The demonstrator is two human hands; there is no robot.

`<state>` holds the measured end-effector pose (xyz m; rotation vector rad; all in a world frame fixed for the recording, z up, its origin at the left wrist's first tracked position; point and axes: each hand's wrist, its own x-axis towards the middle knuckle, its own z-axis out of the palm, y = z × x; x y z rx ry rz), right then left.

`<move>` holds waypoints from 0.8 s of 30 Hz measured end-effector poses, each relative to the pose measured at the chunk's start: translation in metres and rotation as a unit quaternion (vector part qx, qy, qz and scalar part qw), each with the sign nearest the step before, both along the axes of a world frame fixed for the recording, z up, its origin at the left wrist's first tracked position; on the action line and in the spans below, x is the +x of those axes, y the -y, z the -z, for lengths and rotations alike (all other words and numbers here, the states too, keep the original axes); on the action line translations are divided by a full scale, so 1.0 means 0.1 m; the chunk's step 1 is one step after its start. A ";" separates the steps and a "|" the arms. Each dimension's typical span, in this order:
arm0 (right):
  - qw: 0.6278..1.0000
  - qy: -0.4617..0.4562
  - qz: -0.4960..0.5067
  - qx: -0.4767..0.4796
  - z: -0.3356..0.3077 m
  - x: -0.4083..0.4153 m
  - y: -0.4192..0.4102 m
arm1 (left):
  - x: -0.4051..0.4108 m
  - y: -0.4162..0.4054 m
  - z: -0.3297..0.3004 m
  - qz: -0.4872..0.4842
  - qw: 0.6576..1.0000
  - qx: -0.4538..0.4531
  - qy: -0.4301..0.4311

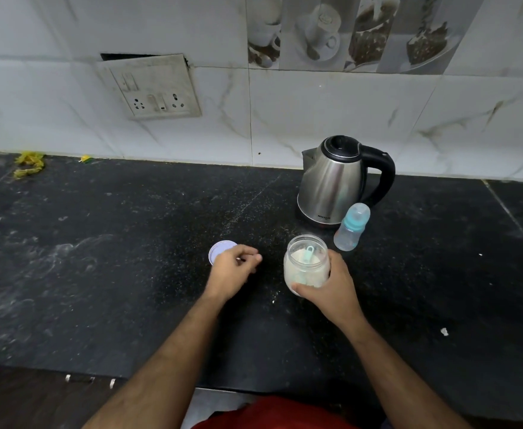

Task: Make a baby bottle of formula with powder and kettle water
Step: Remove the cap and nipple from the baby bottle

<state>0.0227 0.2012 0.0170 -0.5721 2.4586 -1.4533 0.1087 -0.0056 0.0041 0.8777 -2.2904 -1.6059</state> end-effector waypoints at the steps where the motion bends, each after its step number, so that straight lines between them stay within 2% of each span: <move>1: 1.000 0.000 -0.004 0.002 0.02 -0.01 0.02 | 0.00 -0.07 -0.01 0.032 0.998 0.045 0.000; 6: 0.999 0.025 -0.024 0.002 0.12 -0.01 0.17 | 0.03 -0.23 -0.03 0.095 0.986 0.131 -0.034; 18: 0.996 0.048 -0.075 0.024 0.24 -0.10 0.70 | 0.11 0.06 0.02 0.024 0.993 0.108 -0.038; 24: 0.995 0.039 -0.085 0.024 0.21 -0.12 0.87 | 0.11 0.21 0.00 0.028 0.994 0.094 -0.044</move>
